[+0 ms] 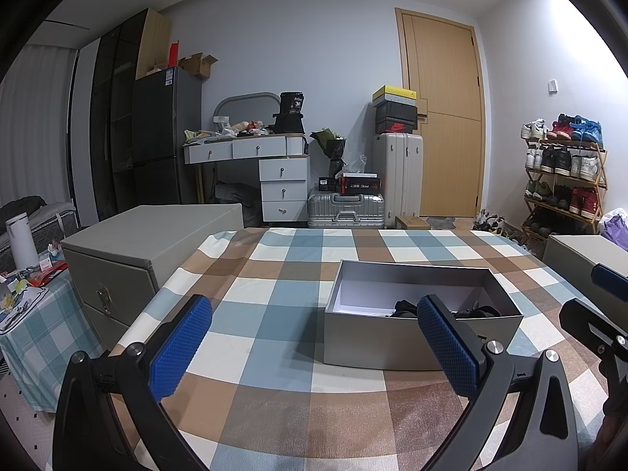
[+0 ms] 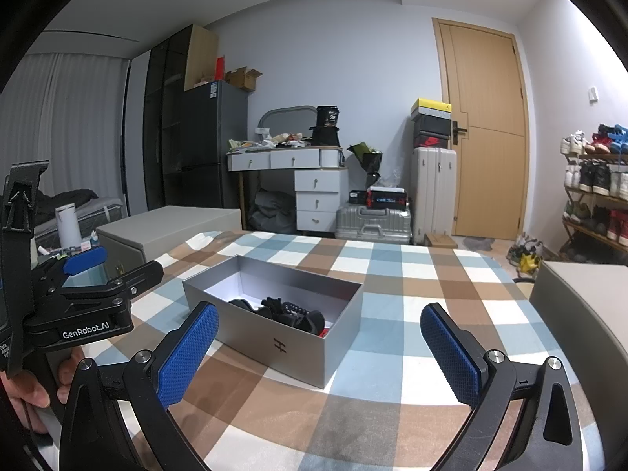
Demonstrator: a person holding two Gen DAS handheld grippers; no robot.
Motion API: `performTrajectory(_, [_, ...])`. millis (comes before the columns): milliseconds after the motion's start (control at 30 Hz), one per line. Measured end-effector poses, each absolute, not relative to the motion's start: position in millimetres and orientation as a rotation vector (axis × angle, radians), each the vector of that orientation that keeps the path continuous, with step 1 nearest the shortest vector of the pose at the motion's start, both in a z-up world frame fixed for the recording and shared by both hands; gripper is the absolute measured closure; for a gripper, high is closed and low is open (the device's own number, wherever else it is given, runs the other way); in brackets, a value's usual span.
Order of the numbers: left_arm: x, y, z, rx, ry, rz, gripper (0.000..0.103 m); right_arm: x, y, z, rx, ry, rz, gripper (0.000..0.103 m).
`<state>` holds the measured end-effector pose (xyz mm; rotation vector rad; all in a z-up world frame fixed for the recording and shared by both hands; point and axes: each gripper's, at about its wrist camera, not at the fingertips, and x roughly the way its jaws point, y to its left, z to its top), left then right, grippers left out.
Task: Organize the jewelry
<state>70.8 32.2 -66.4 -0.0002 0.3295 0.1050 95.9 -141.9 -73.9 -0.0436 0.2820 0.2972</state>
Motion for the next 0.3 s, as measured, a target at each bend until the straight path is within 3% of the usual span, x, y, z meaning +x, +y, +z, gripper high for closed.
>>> performTrajectory(300, [79.7, 34.5, -68.9, -0.025, 0.375, 0.103, 0.001, 96.0, -142.0, -73.8, -0.043, 0.282, 0.297, 0.0])
